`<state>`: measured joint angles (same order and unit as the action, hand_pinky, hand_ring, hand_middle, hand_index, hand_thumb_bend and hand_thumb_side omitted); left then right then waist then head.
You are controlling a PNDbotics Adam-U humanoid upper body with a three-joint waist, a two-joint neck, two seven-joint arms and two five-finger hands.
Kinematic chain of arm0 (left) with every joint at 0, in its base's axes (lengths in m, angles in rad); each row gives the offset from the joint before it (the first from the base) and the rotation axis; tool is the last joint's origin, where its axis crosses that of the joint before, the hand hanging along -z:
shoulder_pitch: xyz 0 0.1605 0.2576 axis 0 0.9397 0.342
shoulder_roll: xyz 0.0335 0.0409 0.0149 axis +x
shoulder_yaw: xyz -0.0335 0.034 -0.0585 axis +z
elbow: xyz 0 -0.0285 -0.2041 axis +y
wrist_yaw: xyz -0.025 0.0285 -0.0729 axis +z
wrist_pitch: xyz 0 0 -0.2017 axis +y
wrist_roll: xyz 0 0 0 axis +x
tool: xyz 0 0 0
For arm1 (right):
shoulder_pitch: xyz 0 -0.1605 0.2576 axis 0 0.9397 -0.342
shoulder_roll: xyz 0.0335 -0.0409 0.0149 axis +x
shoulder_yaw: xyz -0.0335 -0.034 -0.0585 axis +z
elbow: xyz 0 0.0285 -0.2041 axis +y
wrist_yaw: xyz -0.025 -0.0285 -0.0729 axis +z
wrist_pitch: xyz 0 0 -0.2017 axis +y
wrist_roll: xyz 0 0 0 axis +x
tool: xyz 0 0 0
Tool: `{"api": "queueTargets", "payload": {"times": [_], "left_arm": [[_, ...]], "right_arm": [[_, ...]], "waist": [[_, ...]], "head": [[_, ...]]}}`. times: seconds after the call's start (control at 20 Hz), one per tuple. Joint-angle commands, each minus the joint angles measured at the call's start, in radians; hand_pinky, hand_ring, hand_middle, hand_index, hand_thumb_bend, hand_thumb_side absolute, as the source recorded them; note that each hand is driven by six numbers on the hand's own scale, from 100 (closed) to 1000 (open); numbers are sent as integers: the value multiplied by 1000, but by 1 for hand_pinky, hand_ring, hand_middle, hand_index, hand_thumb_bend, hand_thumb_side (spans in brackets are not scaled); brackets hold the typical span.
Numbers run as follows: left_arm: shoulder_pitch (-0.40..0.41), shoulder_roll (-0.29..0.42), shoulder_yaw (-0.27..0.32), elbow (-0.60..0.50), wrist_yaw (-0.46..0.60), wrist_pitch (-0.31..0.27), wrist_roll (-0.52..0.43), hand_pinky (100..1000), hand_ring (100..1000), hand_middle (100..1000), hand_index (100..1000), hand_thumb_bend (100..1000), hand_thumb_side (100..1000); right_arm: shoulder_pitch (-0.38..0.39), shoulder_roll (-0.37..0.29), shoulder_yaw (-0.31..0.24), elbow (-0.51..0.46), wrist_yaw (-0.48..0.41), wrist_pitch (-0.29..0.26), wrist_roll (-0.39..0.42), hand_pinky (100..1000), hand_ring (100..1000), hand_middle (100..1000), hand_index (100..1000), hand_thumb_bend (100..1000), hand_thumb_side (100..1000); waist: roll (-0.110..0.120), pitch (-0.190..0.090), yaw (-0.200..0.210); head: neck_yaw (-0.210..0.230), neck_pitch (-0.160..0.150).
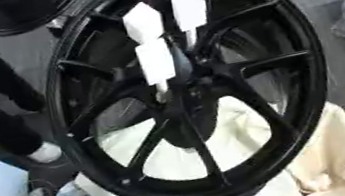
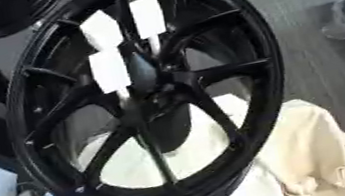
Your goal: Pull the pin out of the wheel hub.
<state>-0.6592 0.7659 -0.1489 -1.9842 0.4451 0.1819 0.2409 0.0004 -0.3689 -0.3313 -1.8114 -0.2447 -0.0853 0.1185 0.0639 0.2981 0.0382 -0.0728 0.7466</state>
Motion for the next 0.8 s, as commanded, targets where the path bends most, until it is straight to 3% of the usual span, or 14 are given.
{"api": "queueTargets", "payload": {"times": [0.05, 0.45, 0.8], "left_arm": [[-80, 107, -50, -16, 10, 38, -66, 713, 736, 756, 708, 100, 746], [-279, 180, -221, -16, -64, 215, -285, 726, 746, 759, 730, 100, 743], [-445, 130, -348, -16, -146, 386, -482, 737, 759, 772, 781, 132, 781]], "right_arm": [[-2, -34, 0, -18, 6, -4, 0, 1000, 880, 803, 858, 100, 637], [5, -41, 6, -17, 12, -6, 4, 1000, 879, 803, 857, 100, 635], [16, -43, 8, -15, 21, -2, 3, 1000, 879, 803, 857, 100, 640]], "waist": [[-1, -25, -3], [3, -29, -10], [6, -35, -4]], "head": [[-2, 6], [-6, 7], [-16, 13]]}}
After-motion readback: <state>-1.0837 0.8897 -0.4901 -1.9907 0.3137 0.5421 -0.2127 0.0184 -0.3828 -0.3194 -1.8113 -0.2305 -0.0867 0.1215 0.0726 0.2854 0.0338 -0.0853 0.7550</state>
